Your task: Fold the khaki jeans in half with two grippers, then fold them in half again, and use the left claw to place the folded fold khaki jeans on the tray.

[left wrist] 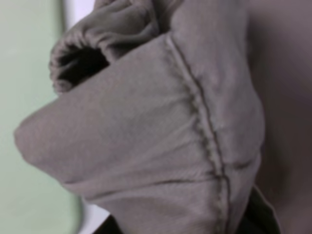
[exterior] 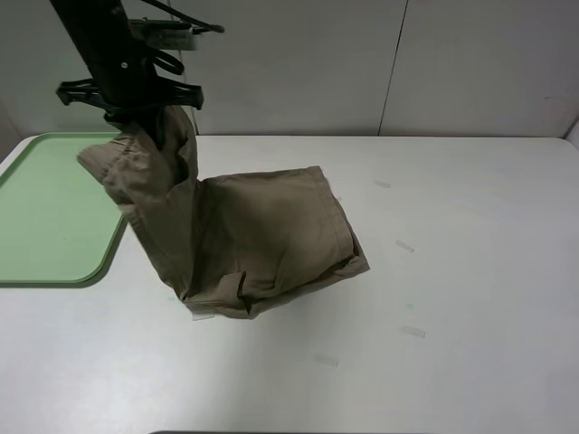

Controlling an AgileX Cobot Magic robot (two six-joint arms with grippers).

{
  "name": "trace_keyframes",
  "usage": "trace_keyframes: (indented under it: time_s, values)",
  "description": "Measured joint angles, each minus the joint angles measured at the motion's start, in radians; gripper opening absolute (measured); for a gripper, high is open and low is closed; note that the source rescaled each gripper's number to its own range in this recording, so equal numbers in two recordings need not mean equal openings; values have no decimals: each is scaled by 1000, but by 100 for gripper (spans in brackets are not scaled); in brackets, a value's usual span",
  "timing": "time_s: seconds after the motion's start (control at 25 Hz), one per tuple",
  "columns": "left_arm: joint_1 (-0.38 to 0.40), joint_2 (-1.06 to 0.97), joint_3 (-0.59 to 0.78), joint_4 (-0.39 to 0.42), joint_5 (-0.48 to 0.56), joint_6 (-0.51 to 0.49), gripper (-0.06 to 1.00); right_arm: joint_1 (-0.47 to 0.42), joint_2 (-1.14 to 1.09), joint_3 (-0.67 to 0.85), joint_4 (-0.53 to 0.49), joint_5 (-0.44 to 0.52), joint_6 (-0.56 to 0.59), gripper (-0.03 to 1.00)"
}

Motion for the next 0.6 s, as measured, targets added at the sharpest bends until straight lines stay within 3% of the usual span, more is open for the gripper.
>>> trace_keyframes:
  time_s: [0.32,0.6]
  values:
    - [-130,78,0,-22,-184,-157,15,0,0,0,0,0,0,100]
    - [-170,123,0,-26,-266,-212,19,0,0,0,0,0,0,100]
